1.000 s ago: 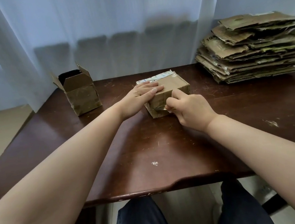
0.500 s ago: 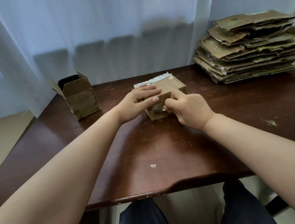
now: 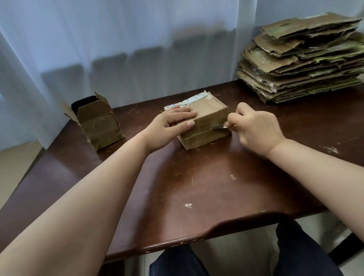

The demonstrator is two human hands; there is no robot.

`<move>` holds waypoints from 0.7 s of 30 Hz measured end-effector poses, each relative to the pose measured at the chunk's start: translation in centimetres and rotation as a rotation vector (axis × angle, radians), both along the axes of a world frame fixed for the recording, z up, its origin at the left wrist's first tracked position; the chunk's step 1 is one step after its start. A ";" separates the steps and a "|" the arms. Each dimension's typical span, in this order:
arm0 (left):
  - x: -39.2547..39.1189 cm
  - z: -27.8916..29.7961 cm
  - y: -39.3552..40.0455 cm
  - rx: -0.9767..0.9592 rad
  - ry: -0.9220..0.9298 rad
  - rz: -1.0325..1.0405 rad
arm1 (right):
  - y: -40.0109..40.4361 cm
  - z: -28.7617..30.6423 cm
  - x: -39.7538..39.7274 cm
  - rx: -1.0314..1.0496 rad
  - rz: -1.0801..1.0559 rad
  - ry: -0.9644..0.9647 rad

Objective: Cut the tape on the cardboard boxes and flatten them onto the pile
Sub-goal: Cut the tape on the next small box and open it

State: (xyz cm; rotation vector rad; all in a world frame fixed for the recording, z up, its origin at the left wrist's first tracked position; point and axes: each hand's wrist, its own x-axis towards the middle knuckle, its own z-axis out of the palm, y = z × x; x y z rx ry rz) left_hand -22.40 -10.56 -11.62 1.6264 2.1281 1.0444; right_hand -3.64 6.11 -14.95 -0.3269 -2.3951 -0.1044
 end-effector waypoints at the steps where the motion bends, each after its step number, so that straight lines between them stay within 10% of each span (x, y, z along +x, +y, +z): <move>1: 0.0 0.0 0.0 0.001 -0.003 0.003 | 0.5 -0.1 0.4 -0.018 -0.026 0.004; 14: -2.1 4.0 0.5 -0.281 0.139 -0.049 | 2.9 -1.4 3.3 -0.415 -0.325 0.064; 21: 0.7 2.3 2.8 -0.096 0.323 0.023 | 0.4 -0.8 1.6 -0.614 -0.093 -0.013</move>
